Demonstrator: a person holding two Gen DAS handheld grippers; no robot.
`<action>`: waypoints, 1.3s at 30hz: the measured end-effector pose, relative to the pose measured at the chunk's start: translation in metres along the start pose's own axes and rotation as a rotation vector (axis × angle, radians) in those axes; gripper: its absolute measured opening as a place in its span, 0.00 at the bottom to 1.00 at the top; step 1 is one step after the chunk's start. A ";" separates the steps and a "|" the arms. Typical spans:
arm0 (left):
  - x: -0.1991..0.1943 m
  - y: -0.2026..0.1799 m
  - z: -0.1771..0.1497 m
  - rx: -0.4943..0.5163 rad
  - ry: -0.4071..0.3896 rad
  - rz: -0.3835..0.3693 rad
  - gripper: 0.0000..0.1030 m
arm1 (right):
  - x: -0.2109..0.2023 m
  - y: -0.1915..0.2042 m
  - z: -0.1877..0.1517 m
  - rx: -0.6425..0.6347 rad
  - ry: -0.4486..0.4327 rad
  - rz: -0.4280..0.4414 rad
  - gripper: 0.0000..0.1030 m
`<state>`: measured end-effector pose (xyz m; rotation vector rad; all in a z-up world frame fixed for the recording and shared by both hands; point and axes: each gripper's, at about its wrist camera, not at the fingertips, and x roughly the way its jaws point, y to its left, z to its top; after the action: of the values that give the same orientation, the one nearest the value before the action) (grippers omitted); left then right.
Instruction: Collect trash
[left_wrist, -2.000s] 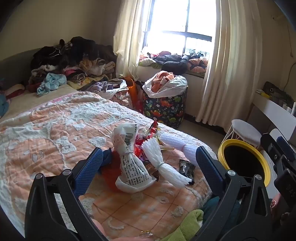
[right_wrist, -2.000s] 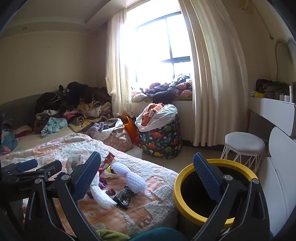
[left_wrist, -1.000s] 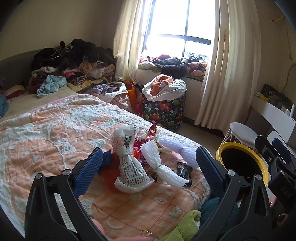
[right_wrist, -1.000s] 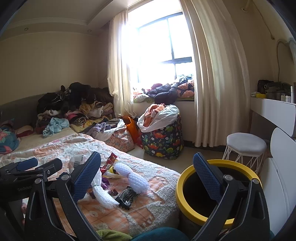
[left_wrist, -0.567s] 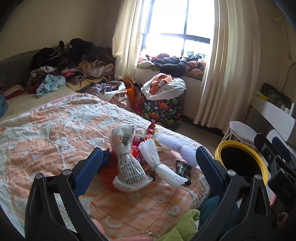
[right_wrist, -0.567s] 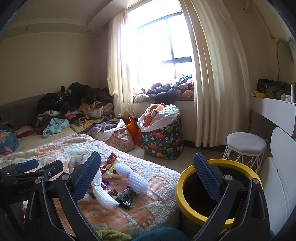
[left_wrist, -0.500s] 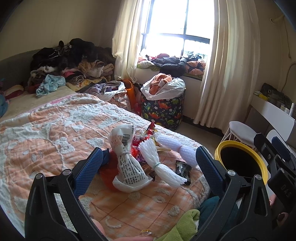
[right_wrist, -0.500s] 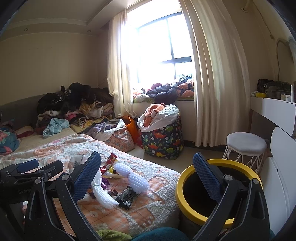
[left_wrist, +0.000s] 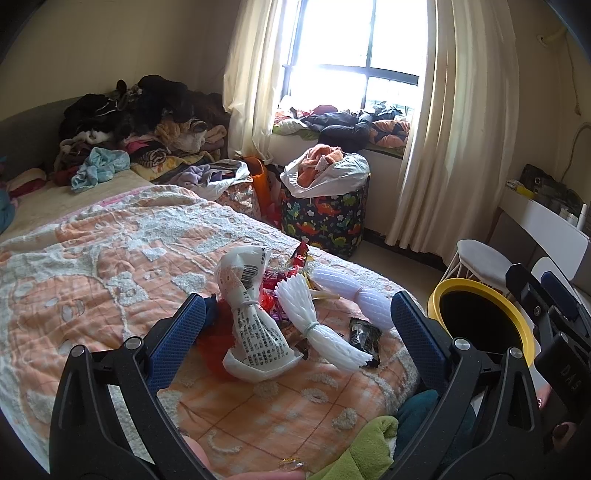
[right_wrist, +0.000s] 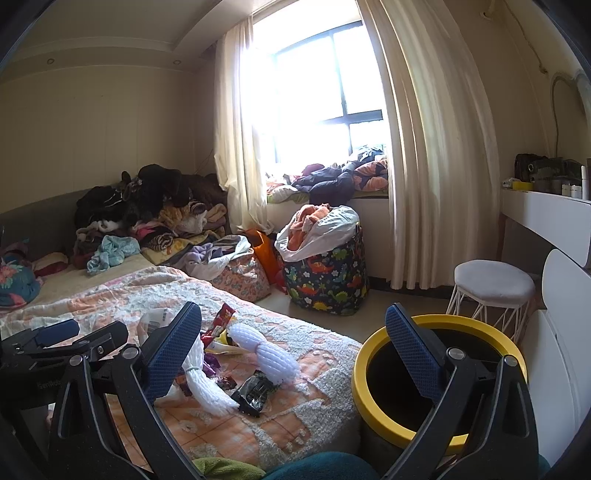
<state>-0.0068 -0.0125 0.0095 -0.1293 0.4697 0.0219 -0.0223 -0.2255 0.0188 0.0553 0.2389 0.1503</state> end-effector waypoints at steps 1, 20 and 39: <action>0.000 -0.001 0.000 0.000 0.000 0.000 0.90 | -0.002 0.004 0.000 -0.001 0.001 0.003 0.94; 0.015 0.042 0.004 -0.085 0.013 0.077 0.90 | 0.033 0.030 -0.001 -0.040 0.110 0.115 0.94; 0.069 0.081 0.010 -0.226 0.111 0.022 0.89 | 0.144 0.022 -0.007 -0.050 0.377 0.127 0.94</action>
<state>0.0556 0.0683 -0.0222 -0.3484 0.5792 0.0893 0.1108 -0.1815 -0.0198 -0.0086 0.6087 0.2931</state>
